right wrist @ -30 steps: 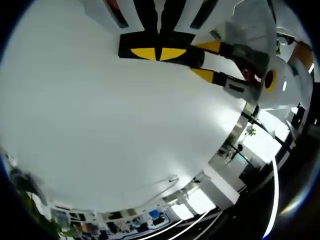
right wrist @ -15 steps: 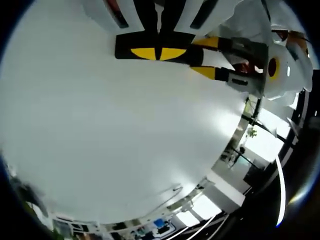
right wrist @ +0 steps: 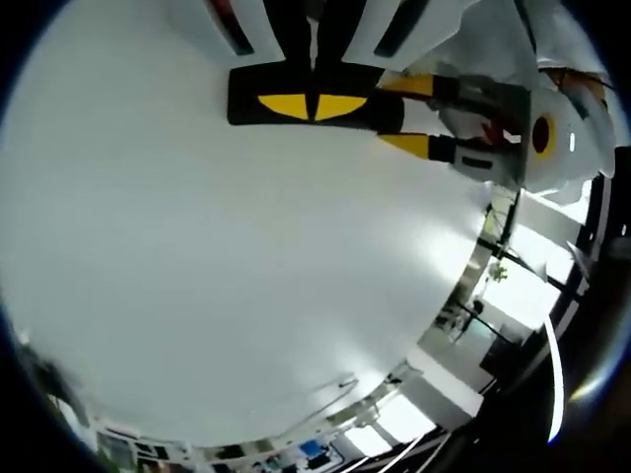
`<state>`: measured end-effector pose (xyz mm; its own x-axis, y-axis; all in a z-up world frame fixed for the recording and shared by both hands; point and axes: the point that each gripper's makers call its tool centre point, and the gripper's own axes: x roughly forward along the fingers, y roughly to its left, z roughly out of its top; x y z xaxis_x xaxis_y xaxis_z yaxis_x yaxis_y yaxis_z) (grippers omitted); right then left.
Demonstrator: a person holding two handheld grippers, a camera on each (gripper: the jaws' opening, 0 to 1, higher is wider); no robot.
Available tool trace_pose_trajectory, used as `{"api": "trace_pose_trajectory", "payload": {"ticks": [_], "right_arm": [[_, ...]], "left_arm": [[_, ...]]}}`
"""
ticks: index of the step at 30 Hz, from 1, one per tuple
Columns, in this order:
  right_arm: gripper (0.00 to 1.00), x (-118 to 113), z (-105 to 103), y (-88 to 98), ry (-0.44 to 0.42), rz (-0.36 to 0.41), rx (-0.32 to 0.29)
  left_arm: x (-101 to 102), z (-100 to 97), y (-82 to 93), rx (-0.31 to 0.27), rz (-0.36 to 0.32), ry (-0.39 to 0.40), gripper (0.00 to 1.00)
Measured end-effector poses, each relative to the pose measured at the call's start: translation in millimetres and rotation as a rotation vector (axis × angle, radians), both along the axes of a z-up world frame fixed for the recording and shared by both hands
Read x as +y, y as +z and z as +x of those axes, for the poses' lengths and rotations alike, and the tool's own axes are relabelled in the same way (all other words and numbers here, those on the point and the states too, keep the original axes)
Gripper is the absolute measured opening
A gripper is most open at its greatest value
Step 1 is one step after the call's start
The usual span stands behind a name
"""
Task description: Press the specified remote control buttons in sequence, fully releasing each button before pressing the next.
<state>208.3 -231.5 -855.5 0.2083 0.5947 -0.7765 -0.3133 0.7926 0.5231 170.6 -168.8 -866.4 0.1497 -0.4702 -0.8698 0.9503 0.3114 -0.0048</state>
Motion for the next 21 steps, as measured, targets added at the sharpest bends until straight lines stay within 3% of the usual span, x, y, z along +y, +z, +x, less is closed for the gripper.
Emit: {"api": "trace_pose_trajectory", "payload": {"ticks": [5,7,10,17,21], "right_arm": [[0.0,3.0,0.2,-0.5,0.03,-0.038,-0.021],[0.0,2.3,1.0,-0.9,0.024,-0.045,-0.006],[0.0,0.3,0.9,-1.5,0.007,-0.029,0.011],[0.0,0.2,-1.4,0.6,-0.025,0.022,-0.021],[0.0,2.0,-1.5,2.0,-0.012,0.014,-0.025]], "left_arm": [[0.2,-0.2,0.6,-0.013,-0.039,0.034,0.24],[-1.0,0.7,1.5,-0.023,-0.086,0.065,0.24],[-1.8,0.9,2.6,-0.047,-0.14,0.086,0.24],[-2.9,-2.9,3.0,-0.096,-0.244,0.139,0.24],[-3.8,-3.2,3.3,-0.094,-0.241,0.126,0.24]]}}
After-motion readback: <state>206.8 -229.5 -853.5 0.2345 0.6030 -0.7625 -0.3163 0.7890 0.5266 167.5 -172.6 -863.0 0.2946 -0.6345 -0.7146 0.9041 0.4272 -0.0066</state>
